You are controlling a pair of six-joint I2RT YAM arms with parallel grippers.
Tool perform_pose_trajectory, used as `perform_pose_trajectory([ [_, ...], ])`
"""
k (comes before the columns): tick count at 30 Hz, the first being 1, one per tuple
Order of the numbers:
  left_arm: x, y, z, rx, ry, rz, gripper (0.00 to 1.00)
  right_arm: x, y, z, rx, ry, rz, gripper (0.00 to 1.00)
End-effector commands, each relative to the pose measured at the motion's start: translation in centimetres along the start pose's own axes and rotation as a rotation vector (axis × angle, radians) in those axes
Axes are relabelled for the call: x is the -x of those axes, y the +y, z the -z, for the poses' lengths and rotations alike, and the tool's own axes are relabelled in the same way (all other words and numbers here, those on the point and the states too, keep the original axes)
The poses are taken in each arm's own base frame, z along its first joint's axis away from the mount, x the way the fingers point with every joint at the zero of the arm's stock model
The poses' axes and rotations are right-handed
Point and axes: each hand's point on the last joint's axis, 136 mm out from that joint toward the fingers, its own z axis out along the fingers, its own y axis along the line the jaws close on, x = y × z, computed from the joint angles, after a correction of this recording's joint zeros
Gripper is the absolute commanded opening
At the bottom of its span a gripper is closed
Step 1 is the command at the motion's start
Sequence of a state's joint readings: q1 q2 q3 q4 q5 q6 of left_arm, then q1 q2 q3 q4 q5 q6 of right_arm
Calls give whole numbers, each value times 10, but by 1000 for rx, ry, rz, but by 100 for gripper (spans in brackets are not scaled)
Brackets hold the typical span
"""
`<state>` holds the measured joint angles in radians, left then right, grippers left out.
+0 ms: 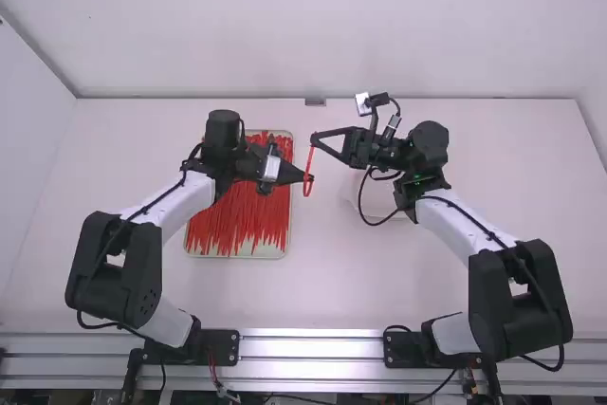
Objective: Fasten the cable tie
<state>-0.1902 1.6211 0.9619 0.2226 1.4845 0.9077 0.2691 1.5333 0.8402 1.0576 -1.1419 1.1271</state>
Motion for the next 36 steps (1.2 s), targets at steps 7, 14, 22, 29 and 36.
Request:
perform_pose_trajectory([
  [7,3,-11,-2,-40,-44,23,3,18,10,6,0,-37,55,0],
  [14,8,-14,-2,-59,-69,17,5,18,9,6,-6,-39,53,0],
  [22,8,-14,-2,-60,-70,17,7,16,3,6,-23,-34,36,0],
  [29,9,-13,-2,-60,-70,-4,9,8,8,-5,-2,-12,37,0],
  [36,13,-17,-12,-89,-84,-37,9,10,7,-2,-8,-20,33,0],
])
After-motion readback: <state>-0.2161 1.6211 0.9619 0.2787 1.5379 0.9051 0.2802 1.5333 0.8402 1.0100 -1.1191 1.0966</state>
